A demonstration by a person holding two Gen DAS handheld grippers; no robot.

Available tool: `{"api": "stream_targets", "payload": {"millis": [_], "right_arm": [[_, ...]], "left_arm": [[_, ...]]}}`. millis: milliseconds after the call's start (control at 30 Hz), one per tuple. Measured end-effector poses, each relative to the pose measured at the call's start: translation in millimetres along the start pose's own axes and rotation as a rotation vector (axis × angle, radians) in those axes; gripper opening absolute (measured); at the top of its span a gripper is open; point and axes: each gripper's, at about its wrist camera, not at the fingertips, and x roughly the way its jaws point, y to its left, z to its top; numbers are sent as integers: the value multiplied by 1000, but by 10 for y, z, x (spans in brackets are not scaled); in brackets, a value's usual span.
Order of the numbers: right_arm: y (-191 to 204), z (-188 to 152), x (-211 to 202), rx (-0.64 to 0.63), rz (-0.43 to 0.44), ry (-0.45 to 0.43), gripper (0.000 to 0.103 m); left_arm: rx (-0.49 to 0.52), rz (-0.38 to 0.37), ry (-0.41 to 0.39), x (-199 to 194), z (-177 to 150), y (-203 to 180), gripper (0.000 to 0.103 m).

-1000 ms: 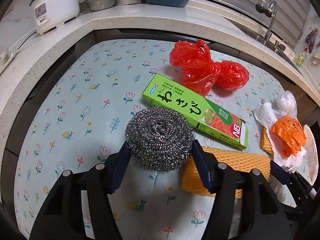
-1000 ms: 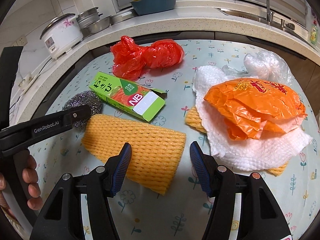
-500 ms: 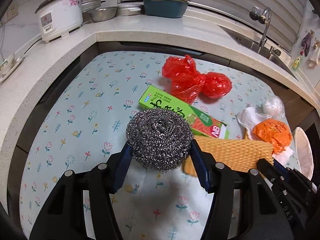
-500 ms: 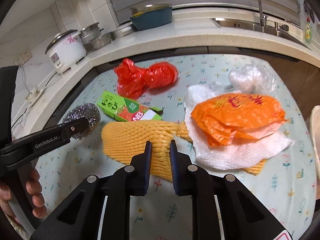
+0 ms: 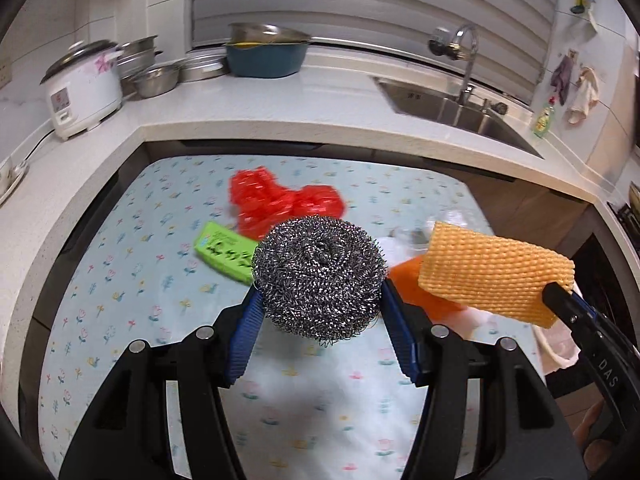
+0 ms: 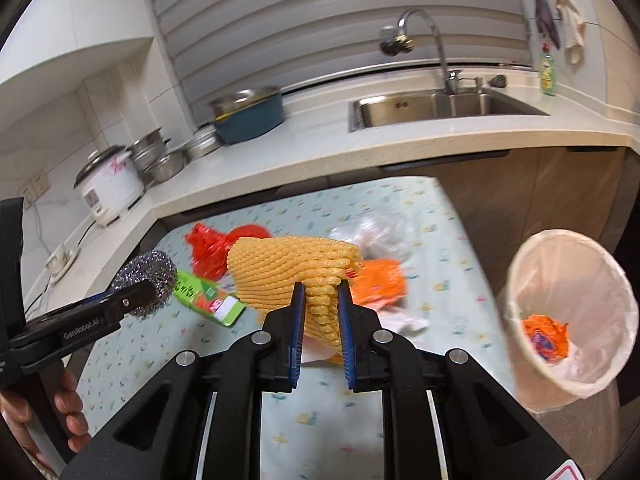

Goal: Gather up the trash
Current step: 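Carry the scrubber and sponge over the bin and open both tools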

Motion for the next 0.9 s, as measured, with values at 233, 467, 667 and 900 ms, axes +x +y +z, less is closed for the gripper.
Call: {"api": "stream_targets", "payload": {"millis": [233,467,667,900], "right_arm": [[-523,70,-376,45,-67,-52,15],[-1111,59,-706,107,-146,-91,15],[-1615,21,-930,151,-254,-116,15],[-2119,-32,-1056,213,-350,-125,16]], "left_arm": [[89,-77,-11,-74,-3,-726,55],[182,-155,-6,-43,-52,-1486,56],[266,-243,25,66,-119,-2120,56],[349,-344,64,273,-205,-2759,56]]}}
